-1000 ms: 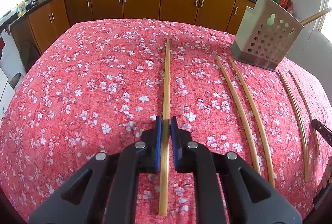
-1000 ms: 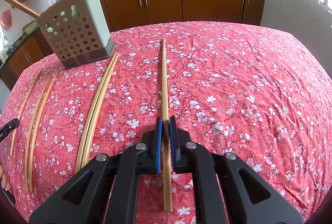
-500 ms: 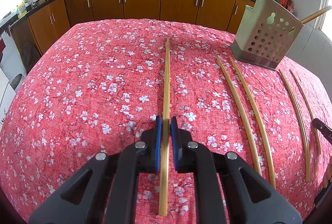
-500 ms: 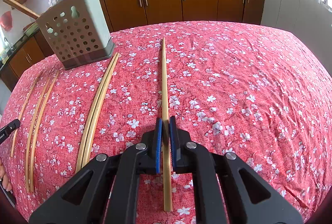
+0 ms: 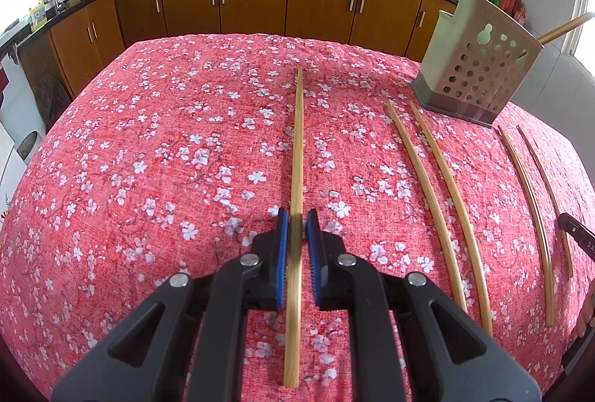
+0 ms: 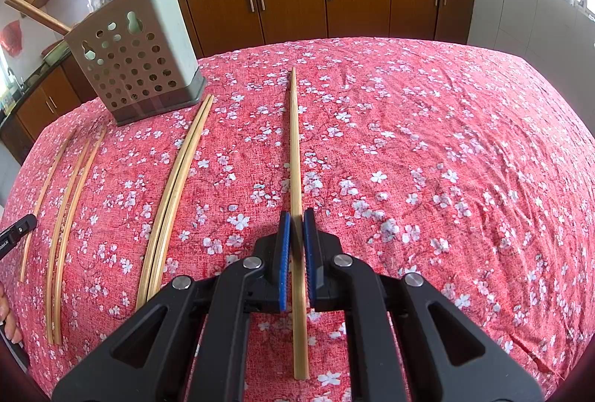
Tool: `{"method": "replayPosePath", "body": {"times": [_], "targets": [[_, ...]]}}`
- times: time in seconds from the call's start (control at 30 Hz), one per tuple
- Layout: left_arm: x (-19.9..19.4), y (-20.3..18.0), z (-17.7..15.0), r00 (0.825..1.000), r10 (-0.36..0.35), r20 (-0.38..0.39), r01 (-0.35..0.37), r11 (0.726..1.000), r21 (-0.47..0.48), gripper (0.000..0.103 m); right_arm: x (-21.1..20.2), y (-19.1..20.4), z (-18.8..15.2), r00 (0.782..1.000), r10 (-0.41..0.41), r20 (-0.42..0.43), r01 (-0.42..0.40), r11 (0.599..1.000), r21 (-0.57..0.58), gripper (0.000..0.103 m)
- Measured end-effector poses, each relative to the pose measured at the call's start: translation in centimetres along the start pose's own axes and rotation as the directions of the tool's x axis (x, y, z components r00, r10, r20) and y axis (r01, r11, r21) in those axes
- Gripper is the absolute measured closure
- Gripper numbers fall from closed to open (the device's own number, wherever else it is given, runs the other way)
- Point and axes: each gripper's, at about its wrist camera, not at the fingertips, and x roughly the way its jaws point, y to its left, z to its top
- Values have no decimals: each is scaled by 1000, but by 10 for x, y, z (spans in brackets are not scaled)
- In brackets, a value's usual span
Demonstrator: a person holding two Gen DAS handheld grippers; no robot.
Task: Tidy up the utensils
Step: 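Lift both held chopsticks off the cloth and carry them toward the metal holder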
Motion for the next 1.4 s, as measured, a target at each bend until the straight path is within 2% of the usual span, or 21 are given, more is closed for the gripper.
{"method": "replayPosePath", "body": {"times": [0.17,0.6,0.7,0.8,0.97,1.13,1.23,1.4], "targets": [[-6,-8,-5,1000,19,-4,-19,998,57,85,-5,3,-6,1000,-6,-2,6,1000,-16,94],[-15,-8,-13,1000,12,-7,-12,999,52,85,-11,1,-11,1000,9,-3,-9,1000,-2,94],[-15,-7,-14,1000,12,-7,-11,999,52,87,-12,1,-12,1000,16,-3,-15,1000,4,94],[-16,-4,-14,1000,19,-7,-18,999,47,95,-14,0,-13,1000,21,-2,-21,1000,6,95],[-21,-4,-16,1000,17,-14,-16,998,63,95,-25,-3,-7,999,31,34,-31,999,8,95],[-45,-2,-12,999,2,47,-5,999,51,95,-53,-5,4,992,43,121,-44,999,8,95],[-66,-3,-2,994,-9,111,5,999,42,95,-70,-5,13,983,47,176,-48,999,5,95],[-104,-3,17,972,-42,229,38,999,22,95,-93,-6,26,966,59,251,-62,998,4,95]]}}
